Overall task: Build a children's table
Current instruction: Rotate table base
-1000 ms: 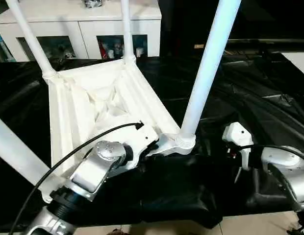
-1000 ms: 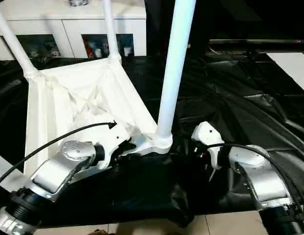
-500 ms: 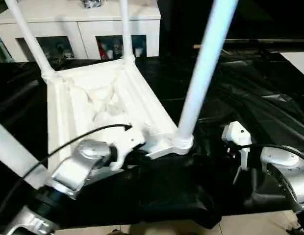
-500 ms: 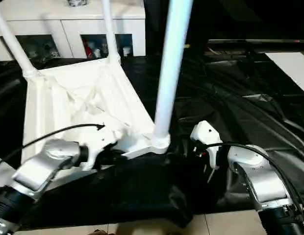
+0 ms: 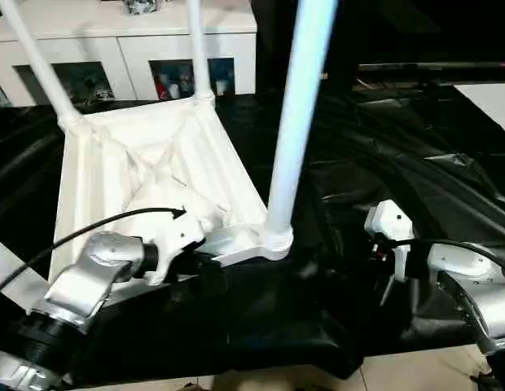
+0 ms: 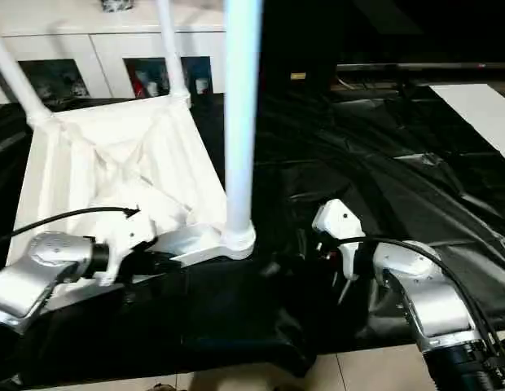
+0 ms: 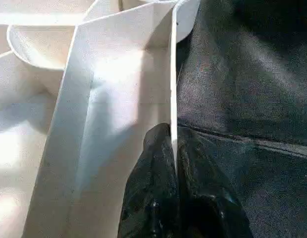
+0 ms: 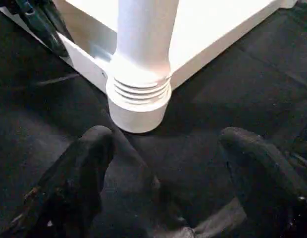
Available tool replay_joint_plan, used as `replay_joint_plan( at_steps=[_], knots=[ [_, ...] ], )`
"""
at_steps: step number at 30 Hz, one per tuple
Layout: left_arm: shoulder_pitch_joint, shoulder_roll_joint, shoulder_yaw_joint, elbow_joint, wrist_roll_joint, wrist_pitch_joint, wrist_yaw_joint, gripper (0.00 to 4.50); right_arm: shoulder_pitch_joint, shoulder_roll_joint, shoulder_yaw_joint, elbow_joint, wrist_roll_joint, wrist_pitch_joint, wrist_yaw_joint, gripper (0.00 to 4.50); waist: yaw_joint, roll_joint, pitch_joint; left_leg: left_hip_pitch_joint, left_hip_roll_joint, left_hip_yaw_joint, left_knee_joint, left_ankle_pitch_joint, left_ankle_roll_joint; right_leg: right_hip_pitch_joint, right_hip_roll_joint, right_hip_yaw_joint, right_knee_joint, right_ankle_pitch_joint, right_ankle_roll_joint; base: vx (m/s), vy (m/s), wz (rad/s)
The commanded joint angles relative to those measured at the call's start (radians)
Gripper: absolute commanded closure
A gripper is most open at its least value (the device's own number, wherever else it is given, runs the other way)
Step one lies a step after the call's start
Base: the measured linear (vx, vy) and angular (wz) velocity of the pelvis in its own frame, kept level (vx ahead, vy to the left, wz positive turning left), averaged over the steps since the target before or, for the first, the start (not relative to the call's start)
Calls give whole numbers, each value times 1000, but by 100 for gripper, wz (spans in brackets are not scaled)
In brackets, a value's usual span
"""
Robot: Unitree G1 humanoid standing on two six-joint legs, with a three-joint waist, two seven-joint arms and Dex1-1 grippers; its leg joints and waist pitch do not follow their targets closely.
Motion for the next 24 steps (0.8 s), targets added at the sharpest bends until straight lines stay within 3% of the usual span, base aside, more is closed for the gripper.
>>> replay_joint_plan(
  at_steps=[1,2,3,7,16,24],
  knots=[
    [-1,6,30,-17,-11,-22,-6,447,-8,-2,6,-23,5,8,-3,73,9,-10,-67,12,53,-29,-76,-240,39,43,-61,43,-75,-312,-203,0,0,0],
    [-2,-6,27,-36,-27,-6,-18,447,-7,-1,9,-27,5,9,-4,73,10,-12,-67,11,53,-29,-76,-234,40,43,-62,43,-75,-311,-203,0,0,0],
    [-2,-20,23,-65,-48,25,-29,395,-5,0,11,-30,5,10,-5,73,11,-11,-67,12,54,-28,-76,-227,39,43,-62,43,-73,-306,-204,0,0,0],
    [0,-36,9,-100,-57,40,-33,382,-2,0,11,-32,4,10,-4,73,20,-10,-68,13,56,-26,-73,-209,43,44,-61,43,-69,-261,-227,0,0,0],
    [-12,-80,-8,-58,-15,-6,11,382,-7,5,20,-32,-4,13,-4,73,24,-15,-66,13,53,-28,-75,-240,32,43,-60,43,-78,-349,-181,0,0,0],
    [-6,-89,-13,-39,25,-18,60,382,-17,6,24,-21,-8,7,-6,73,22,-14,-67,12,52,-29,-73,-237,31,44,-59,42,-77,-344,-178,0,0,0]
  ],
)
